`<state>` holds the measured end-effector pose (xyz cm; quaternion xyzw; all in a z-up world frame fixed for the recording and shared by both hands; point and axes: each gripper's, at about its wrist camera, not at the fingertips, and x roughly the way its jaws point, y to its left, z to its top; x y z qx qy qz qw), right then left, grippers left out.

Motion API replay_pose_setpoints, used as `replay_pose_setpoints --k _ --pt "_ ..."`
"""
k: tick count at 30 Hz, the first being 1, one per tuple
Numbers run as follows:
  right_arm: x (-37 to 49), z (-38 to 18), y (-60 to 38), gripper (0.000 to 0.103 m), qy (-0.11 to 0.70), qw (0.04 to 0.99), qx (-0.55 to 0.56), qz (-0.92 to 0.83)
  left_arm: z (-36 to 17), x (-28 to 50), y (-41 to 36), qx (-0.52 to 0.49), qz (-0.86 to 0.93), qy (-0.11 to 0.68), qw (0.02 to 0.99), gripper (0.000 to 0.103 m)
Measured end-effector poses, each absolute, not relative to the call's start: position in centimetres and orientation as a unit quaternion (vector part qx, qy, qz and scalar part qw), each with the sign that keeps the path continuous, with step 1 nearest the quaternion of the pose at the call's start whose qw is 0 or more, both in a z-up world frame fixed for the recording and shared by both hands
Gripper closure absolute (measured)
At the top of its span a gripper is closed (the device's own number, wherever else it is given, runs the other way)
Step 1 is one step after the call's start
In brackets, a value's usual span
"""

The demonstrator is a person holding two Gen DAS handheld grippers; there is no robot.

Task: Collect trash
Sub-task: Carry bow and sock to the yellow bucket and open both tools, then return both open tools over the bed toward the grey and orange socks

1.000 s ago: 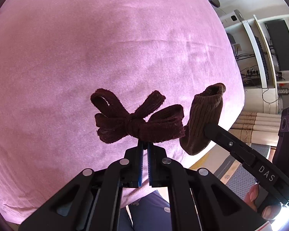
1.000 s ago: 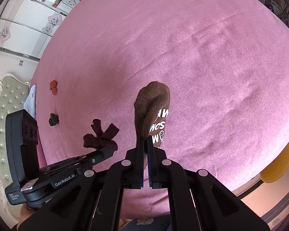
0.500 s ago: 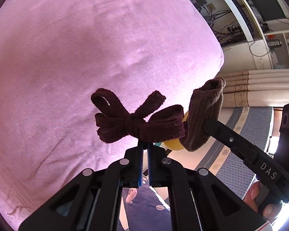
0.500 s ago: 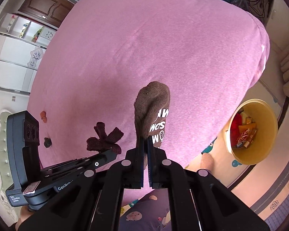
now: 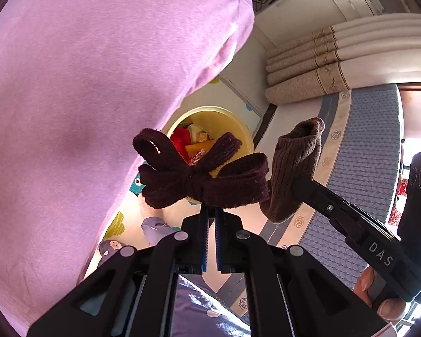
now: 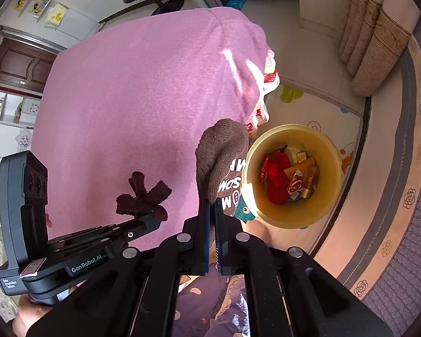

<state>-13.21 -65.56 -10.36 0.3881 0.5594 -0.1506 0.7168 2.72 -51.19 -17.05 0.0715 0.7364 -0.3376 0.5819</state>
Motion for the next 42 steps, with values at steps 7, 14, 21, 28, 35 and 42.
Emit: replay_pose_setpoints --k 7,14,21,28,35,42 --pt "-17.2 -12.0 -70.2 0.099 0.553 0.7 0.414 -0.179 -19.5 -0.2 -57.8 0.106 -0.357 0.746 0.552 0.099" --pt "-18.7 -13.1 -72.1 0.094 0.544 0.684 0.446 -0.191 -20.7 -1.0 -60.8 0.135 -0.361 0.749 0.539 0.07" --pt "-19.0 -13.8 -72.4 0.07 0.54 0.675 0.46 -0.201 -21.4 -0.3 -60.6 0.156 -0.344 0.753 0.539 0.049" --pt "-17.2 -13.8 -71.9 0.07 0.542 0.678 0.458 -0.19 -20.7 1.3 -58.9 0.148 -0.335 0.751 0.55 0.049" --pt "-11.6 -12.0 -69.8 0.07 0.562 0.706 0.408 -0.136 -18.4 5.1 -54.6 0.102 -0.301 0.74 0.592 0.047" --pt "-4.9 -9.5 -64.5 0.07 0.587 0.735 0.332 -0.067 -16.4 9.1 -47.0 0.012 -0.246 0.731 0.637 0.047"
